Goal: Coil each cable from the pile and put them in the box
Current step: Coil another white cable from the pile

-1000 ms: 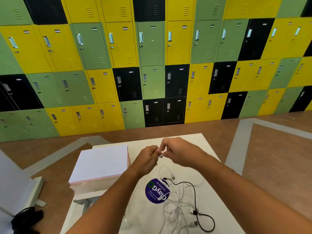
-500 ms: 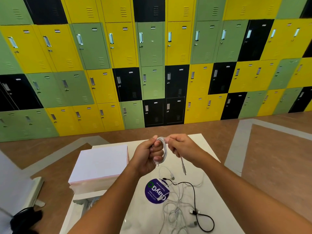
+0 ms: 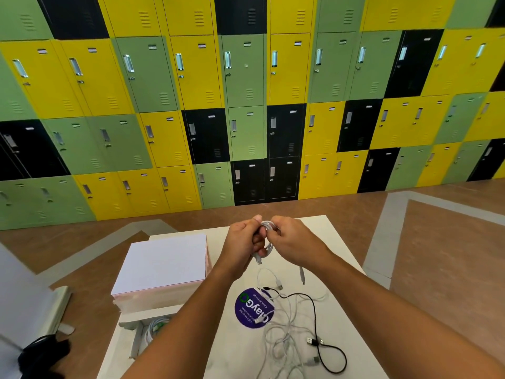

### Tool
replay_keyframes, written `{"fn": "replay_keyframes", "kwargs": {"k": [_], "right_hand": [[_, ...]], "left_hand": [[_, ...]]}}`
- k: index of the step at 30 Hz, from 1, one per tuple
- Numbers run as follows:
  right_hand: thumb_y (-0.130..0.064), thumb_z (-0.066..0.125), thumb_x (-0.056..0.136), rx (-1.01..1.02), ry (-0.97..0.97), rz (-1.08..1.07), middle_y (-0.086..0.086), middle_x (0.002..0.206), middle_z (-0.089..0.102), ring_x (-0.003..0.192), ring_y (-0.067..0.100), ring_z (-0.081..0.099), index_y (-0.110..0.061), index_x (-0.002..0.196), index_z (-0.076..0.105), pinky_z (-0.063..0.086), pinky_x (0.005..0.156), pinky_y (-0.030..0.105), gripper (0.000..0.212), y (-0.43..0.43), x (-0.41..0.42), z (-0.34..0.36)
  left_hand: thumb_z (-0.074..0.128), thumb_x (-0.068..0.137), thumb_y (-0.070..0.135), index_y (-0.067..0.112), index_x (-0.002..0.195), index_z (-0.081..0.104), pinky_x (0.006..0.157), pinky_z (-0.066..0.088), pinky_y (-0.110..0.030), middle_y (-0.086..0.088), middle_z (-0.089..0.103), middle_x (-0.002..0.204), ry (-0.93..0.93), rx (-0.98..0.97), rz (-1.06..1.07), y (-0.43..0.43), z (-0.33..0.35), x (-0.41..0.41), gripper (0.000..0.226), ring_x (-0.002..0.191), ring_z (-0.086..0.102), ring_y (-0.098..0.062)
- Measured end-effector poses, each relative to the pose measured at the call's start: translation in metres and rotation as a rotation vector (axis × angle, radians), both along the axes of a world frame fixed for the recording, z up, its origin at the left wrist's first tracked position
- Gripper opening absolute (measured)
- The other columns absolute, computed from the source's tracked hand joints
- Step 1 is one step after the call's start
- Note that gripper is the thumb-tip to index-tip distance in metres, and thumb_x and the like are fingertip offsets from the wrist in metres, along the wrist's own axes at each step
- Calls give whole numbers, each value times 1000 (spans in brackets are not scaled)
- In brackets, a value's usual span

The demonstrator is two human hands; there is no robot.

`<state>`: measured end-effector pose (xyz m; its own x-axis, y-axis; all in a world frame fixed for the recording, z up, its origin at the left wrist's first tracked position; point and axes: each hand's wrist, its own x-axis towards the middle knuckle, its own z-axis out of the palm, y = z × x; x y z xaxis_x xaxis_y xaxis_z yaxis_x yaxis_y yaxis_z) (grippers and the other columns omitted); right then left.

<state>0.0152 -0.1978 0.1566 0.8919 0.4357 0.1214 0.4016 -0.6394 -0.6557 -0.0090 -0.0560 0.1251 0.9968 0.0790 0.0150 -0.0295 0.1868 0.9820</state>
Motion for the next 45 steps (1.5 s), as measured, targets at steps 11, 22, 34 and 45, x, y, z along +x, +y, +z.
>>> {"fn": "replay_keyframes", "kwargs": {"k": [11, 22, 34, 45], "right_hand": [[-29, 55, 100, 273, 167, 42, -2, 70, 59, 59, 8, 50, -17, 97, 63, 44, 58, 31, 15, -6, 3, -20], [-35, 50, 103, 197, 72, 0, -8, 73, 60, 64, 7, 56, -26, 91, 60, 46, 61, 26, 18, -5, 3, -7], [-32, 49, 102, 138, 34, -44, 5, 82, 65, 79, 22, 63, -16, 94, 61, 52, 73, 43, 22, -6, 6, -5], [-38, 41, 105, 151, 142, 43, 1, 88, 65, 77, 17, 62, -20, 106, 59, 54, 69, 39, 25, 2, -2, -9]], "left_hand": [[43, 107, 31, 9, 74, 57, 48, 33, -24, 1, 32, 55, 79, -142, -56, 1, 5, -1, 42, 48, 29, -9], [43, 107, 30, 6, 76, 60, 51, 45, -26, -1, 38, 55, 30, 62, -5, 0, 15, 5, 42, 50, 38, -11], [38, 109, 25, 4, 84, 58, 51, 45, -26, -3, 39, 60, 94, -147, -54, -4, 15, 3, 39, 53, 39, -12], [44, 104, 46, 11, 68, 49, 46, 33, -24, 0, 36, 52, 113, -32, 94, -6, 12, 2, 50, 46, 33, -10]]}}
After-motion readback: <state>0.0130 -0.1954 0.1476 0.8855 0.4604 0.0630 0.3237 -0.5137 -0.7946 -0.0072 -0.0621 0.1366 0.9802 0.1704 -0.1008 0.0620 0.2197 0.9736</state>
